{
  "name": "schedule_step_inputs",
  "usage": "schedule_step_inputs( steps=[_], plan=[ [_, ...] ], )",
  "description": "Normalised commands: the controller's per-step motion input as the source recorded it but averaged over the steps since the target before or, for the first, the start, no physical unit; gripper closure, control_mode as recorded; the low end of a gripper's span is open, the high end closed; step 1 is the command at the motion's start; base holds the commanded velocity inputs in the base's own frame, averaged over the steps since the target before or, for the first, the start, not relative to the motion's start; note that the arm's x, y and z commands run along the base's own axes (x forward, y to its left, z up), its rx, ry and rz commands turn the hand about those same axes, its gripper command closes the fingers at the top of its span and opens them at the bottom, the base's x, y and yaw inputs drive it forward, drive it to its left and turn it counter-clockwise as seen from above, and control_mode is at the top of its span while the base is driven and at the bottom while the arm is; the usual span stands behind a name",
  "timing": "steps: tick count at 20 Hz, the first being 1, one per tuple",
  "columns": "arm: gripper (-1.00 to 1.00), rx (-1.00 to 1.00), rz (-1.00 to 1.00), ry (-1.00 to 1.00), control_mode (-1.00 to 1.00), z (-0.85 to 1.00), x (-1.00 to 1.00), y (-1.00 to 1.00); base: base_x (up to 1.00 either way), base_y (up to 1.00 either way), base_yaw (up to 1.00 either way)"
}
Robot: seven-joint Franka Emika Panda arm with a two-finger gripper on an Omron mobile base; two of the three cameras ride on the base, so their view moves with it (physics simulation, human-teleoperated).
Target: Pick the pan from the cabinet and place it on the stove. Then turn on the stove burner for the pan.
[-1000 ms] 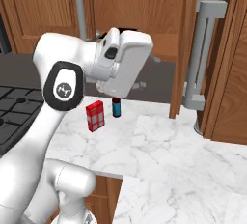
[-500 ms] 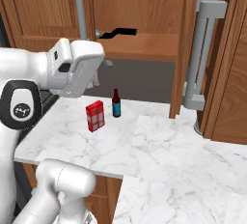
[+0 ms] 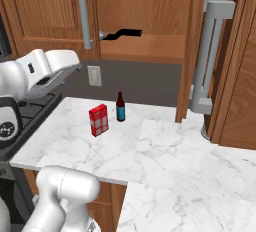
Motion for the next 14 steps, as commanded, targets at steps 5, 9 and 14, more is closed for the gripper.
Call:
schedule_step_inputs(
  steps=[5,9,14],
  plan=[
    [-1.0,0.18,0.43,-0.23,-1.0,0.0,0.19,0.57,0.0,0.0,0.0],
    [-1.0,0.19,0.4,-0.23,-1.0,0.0,0.36,0.52,0.0,0.0,0.0],
    [-1.0,0.21,0.23,-0.19,-1.0,0.08,0.53,0.42,0.0,0.0,0.0]
  ],
)
